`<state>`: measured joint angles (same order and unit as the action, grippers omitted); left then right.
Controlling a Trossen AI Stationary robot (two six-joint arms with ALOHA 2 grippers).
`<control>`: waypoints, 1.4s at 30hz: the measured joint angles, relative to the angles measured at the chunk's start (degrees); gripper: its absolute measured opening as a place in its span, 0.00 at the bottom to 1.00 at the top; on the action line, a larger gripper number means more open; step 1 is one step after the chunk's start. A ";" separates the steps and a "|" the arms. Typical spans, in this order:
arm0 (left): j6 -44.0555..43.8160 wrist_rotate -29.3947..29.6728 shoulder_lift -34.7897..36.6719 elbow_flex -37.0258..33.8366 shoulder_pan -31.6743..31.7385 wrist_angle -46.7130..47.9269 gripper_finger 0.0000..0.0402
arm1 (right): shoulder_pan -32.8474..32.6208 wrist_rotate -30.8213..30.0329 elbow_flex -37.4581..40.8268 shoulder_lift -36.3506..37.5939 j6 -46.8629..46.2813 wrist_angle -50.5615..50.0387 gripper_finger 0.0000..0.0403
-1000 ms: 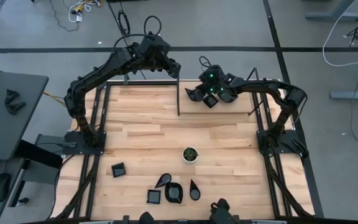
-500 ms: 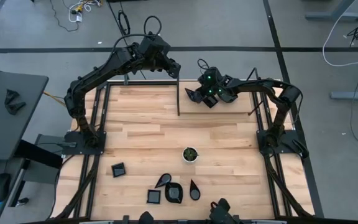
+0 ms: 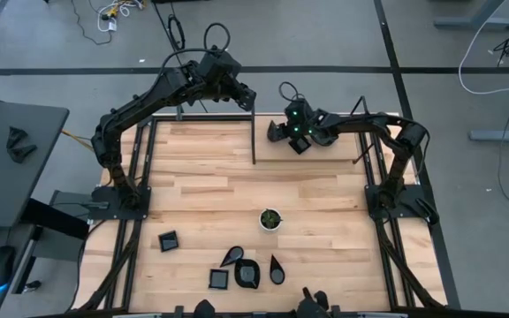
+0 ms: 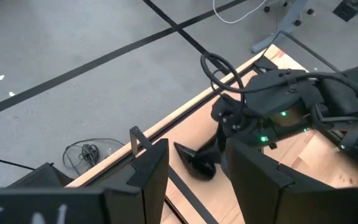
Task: Pick & Place Mini shaped plates
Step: Stack the drop shaped plate on top of the drop shaped plate on the shelf, then stack the leaf shaped plate on top of the leaf shaped plate on the shelf
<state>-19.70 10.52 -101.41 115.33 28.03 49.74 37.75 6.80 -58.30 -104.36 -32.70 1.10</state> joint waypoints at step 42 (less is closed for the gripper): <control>-2.96 6.42 0.17 -4.75 -10.34 29.64 0.41 | -3.74 1.16 5.66 36.28 22.24 -18.43 0.47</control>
<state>-22.66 16.94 -101.24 110.58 17.69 79.38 34.00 7.96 -52.65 -68.07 -10.46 -17.33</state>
